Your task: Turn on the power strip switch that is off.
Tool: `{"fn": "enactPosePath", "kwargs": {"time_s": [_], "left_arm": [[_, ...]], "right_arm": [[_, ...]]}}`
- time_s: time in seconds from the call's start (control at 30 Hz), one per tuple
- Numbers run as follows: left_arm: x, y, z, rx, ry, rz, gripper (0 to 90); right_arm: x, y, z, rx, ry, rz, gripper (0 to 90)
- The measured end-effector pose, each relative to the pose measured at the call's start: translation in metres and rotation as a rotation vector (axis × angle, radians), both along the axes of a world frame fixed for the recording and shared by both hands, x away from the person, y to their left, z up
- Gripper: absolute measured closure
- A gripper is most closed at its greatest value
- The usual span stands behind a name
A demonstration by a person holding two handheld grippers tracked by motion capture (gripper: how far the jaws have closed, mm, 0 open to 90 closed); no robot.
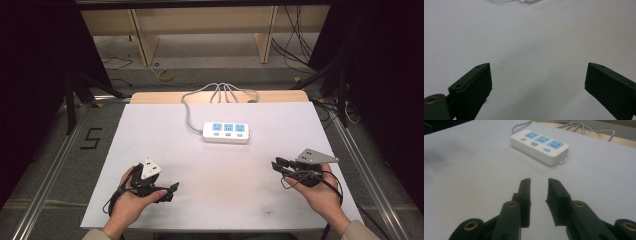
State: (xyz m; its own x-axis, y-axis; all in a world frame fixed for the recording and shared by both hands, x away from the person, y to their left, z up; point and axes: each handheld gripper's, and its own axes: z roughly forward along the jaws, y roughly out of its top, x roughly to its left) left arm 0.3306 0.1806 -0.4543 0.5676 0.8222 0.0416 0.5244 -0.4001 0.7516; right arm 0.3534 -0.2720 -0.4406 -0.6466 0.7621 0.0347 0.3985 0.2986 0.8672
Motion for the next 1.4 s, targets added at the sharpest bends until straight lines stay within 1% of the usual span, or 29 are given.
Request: {"fn": "enactPosePath", "kwargs": {"time_s": [0.17,0.27,0.43,0.6,0.97,1.4], "left_arm": [[0.0,0.0,0.0,0.0,-0.001,0.0,6.9],[0.0,0.0,0.0,0.001,-0.002,-0.001,7.0],[0.0,-0.001,0.0,-0.002,-0.006,0.0,7.0],[0.0,-0.002,0.0,-0.001,-0.006,-0.001,7.0],[0.0,-0.002,0.0,0.001,-0.004,-0.007,7.0],[0.0,-0.003,0.0,0.003,-0.001,-0.012,7.1]], "right_arm": [[0.006,0.005,0.002,-0.004,-0.008,-0.006,85.9],[0.01,0.008,0.003,-0.012,-0.008,-0.007,89.7],[0.016,0.015,0.004,-0.02,-0.013,-0.005,90.0],[0.022,0.021,0.004,-0.029,-0.009,-0.002,90.0],[0.038,0.038,0.004,-0.028,-0.007,-0.004,90.0],[0.055,0.057,0.003,-0.05,-0.007,-0.002,90.0]]}}
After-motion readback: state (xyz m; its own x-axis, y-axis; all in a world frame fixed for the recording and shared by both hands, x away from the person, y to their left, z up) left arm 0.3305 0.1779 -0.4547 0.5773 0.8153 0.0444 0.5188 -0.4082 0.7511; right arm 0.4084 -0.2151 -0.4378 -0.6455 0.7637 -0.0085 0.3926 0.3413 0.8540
